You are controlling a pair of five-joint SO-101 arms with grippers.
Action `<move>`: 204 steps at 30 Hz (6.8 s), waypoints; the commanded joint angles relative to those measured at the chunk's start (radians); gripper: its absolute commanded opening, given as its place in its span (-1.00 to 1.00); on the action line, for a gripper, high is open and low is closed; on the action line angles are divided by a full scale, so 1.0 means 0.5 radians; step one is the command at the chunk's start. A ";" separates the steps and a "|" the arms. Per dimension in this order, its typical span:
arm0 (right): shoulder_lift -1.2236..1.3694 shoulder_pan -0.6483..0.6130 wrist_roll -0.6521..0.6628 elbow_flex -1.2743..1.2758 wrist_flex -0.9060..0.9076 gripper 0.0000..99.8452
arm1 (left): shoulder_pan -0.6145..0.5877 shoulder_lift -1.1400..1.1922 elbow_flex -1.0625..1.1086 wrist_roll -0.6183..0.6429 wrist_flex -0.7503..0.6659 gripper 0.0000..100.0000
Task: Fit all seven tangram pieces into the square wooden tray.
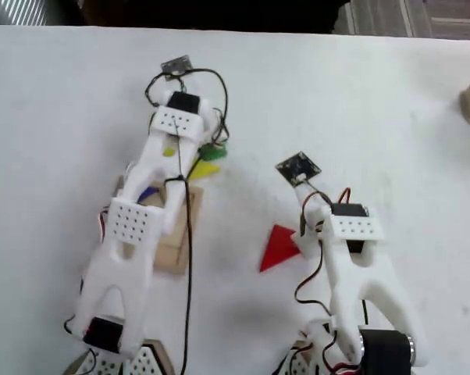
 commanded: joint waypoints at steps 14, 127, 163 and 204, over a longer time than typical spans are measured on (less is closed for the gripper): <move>-0.057 -0.023 0.012 0.003 0.038 -0.97 | 0.173 0.284 -0.865 -0.344 0.420 -0.94; -0.060 -0.051 0.028 0.003 0.051 -0.97 | 0.069 -0.443 0.586 -0.150 -0.331 -0.51; -0.063 -0.051 0.025 0.003 0.084 -0.97 | 0.084 -0.376 0.568 -0.206 -0.132 -0.68; -0.063 -0.051 0.028 0.003 0.081 -0.97 | 0.072 -0.115 0.058 -0.307 0.181 -0.73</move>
